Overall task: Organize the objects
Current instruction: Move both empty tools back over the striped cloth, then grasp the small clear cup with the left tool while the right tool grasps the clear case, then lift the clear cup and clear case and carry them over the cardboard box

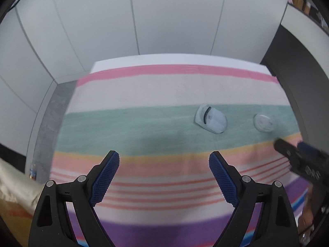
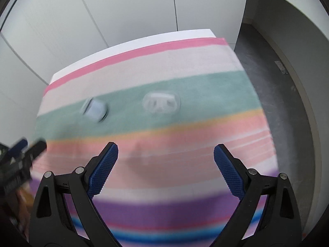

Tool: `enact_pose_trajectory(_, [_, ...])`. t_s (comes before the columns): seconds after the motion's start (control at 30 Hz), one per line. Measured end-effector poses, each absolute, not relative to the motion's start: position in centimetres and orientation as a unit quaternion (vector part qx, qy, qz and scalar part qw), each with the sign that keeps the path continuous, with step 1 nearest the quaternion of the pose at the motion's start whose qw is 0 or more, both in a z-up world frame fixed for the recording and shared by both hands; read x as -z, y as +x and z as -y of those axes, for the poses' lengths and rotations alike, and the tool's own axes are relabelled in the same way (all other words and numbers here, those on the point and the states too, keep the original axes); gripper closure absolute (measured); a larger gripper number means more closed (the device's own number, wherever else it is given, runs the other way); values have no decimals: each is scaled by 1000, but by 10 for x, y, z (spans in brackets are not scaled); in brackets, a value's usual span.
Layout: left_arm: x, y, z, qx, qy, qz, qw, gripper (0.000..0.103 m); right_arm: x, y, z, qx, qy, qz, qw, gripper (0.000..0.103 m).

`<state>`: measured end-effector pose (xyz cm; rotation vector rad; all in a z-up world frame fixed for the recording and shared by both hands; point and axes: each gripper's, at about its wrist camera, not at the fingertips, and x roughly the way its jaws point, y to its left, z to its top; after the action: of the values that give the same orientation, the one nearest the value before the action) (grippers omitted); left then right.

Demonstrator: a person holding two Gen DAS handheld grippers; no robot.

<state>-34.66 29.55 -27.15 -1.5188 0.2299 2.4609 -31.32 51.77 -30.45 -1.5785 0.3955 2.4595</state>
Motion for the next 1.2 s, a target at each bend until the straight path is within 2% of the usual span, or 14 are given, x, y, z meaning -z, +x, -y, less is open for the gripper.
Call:
enact_pose_trajectory(0.2, [298,-362,-337,-837,-507,-114,173,13,348,-365,-526,-815,-549,-152,101,6])
enact_pose_trajectory(0.27, [304,-366,-351,-831,-504,-123,202,13,350,-372,-523,-824,-540,-134,110,7])
enact_pose_trajectory(0.33, [316,-372,-365,-822,-506,-132,223,13,349,-375,-518,-830,-536,-105,118,21])
enact_pose_trajectory(0.37, [322,-376,-370,-819,-511,-138,223,13,347,-374,-515,-832,-533,-80,131,42])
enact_pose_trajectory(0.43, [332,-384,-378,-820,-512,-142,213,11,344,-370,-516,-833,-533,-79,130,42])
enact_pose_trajectory(0.53, [335,-395,-385,-829,-506,-122,203,15,343,-364,-519,-831,-534,-79,133,43])
enact_pose_trajectory(0.67, [331,-400,-395,-836,-505,-115,178,44,340,-358,-516,-835,-532,-69,123,43])
enact_pose_trajectory(0.97, [329,-393,-400,-823,-535,-125,147,44,320,-348,-512,-838,-534,-38,105,43])
enact_pose_trajectory(1.2, [290,-388,-382,-829,-535,-106,123,44,277,-335,-499,-846,-522,-27,100,43])
